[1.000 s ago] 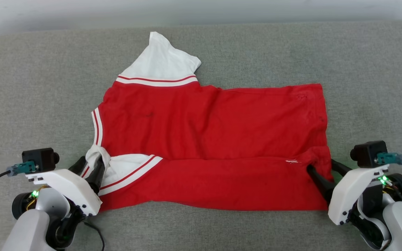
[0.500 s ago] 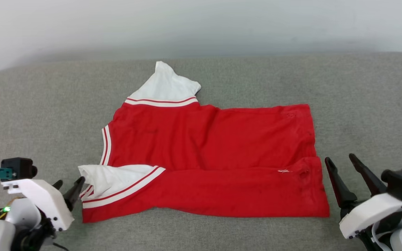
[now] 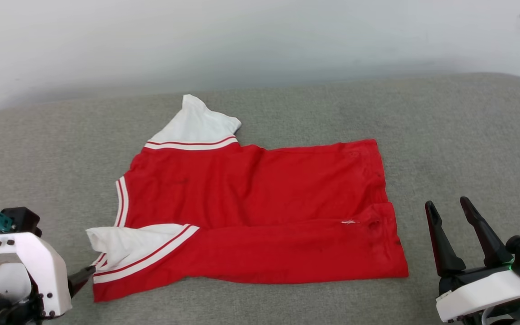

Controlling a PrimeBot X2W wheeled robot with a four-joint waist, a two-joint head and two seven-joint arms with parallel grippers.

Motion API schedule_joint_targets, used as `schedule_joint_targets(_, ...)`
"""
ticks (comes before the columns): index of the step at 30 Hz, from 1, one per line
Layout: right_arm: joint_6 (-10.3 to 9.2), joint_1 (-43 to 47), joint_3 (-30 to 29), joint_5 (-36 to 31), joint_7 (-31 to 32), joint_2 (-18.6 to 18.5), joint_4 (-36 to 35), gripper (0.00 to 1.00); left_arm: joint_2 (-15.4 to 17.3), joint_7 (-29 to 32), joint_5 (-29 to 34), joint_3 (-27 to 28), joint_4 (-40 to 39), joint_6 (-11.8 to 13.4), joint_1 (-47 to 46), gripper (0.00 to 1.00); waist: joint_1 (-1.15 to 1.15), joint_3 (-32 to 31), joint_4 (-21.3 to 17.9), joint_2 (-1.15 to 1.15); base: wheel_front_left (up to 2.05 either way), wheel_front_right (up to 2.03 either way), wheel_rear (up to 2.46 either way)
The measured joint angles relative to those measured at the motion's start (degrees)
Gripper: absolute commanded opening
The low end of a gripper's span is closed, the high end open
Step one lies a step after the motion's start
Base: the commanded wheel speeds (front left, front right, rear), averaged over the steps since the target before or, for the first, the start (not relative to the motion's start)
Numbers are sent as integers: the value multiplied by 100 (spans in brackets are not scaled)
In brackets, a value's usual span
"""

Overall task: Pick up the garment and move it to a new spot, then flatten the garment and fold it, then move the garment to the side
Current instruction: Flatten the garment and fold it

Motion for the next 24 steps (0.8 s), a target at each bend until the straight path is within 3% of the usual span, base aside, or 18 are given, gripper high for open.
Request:
schedule_joint_targets(7,0,7,-7,-55,214,130,-350,100,-27,414,-174,-49,-104,292,191,100,0,303,-209,0,0,0,0)
schedule_joint_targets(13,0,-27,-34,56,338,124,-383,100,-203,259,-270,-10,43,319,177,100,0,589,-319,0,0,0,0)
schedule_joint_targets(14,0,-31,-57,90,361,113,-386,100,-220,243,-276,-18,79,292,172,78,0,625,-326,0,0,0,0)
schedule_joint_targets(15,0,-40,-89,129,409,90,-385,100,-235,231,-296,-18,118,264,147,45,0,655,-328,0,0,0,0)
schedule_joint_targets(16,0,-46,-110,168,438,56,-386,100,-269,172,-321,-15,158,231,119,26,0,676,-326,0,0,0,0)
schedule_joint_targets(17,0,-50,-142,211,486,23,-397,100,-296,107,-323,-20,194,187,90,0,0,688,-315,0,0,0,0)
schedule_joint_targets(24,0,-73,-230,787,1491,-367,-403,100,-559,-257,-337,-70,297,-31,-43,0,0,643,-157,0,0,0,0)
